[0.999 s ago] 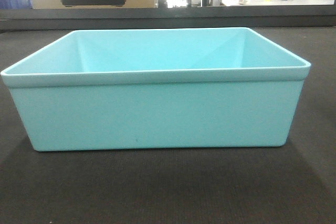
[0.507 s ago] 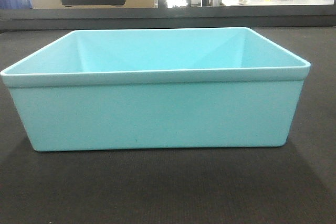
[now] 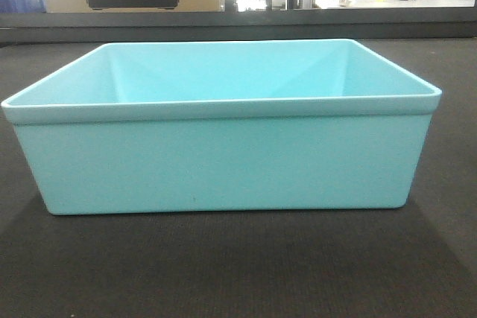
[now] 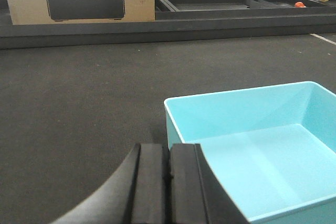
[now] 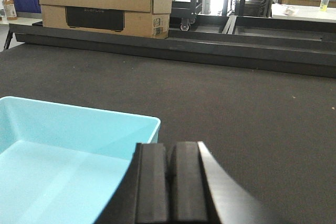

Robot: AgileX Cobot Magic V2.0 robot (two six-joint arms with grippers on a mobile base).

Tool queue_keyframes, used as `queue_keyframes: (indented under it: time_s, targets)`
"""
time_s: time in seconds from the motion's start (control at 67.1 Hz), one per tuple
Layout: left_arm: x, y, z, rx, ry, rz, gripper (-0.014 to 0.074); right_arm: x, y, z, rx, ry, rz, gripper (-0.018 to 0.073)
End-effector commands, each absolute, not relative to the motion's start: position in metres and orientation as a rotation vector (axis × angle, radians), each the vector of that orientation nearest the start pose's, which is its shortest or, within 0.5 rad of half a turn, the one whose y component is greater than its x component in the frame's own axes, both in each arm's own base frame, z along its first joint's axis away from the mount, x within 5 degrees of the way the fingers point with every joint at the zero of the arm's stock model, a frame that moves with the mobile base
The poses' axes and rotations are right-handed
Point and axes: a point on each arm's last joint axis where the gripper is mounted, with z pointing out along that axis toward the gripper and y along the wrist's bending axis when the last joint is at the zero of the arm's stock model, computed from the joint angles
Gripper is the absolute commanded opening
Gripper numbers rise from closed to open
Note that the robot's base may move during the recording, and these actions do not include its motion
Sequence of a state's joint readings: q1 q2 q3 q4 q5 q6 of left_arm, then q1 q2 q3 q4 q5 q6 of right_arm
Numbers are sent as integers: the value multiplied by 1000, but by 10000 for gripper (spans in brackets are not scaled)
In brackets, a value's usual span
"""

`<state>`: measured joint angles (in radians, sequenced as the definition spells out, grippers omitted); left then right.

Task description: Fetch blue bin and place on conveyor start

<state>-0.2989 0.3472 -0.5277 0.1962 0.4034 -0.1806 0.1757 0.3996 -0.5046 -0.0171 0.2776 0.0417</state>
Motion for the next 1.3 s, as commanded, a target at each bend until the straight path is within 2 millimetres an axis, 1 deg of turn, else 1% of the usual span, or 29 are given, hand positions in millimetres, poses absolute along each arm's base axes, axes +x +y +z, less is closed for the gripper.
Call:
queue_keyframes:
  time_s: [0.0, 0.089, 0.194, 0.313, 0.417, 0.492, 0.566, 0.611, 0.641, 0.715, 1.282]
  targets:
    - [68, -12, 335, 218, 1636, -108, -111, 86, 14, 332, -126, 1626, 131, -153]
    - [61, -9, 329, 199, 1614, -69, -111, 86, 14, 332, -126, 1626, 131, -153]
    - [55, -5, 311, 117, 1585, -36, -111, 86, 14, 332, -126, 1626, 131, -153]
    - [49, -1, 277, 55, 1555, 17, -111, 86, 14, 332, -126, 1626, 131, -153]
    - [48, 0, 246, 12, 1554, 22, -111, 86, 14, 332, -126, 1626, 131, -153]
    - [53, 1, 222, 3, 1592, 32, -111, 86, 14, 332, -126, 1626, 131, -153]
    - [56, 1, 204, 2, 1588, 33, -111, 86, 14, 332, -126, 1626, 131, -153]
    - [56, 1, 206, 2, 1560, 33, -111, 86, 14, 332, -126, 1626, 131, -153]
    - [56, 1, 202, 2, 1609, 33, -111, 86, 14, 332, -126, 1626, 131, -153]
    - [56, 1, 200, 1, 1628, 33, -111, 86, 14, 332, -126, 1626, 131, -153]
    - [56, 1, 201, 1, 1621, 33, -111, 86, 14, 332, -126, 1626, 131, -153]
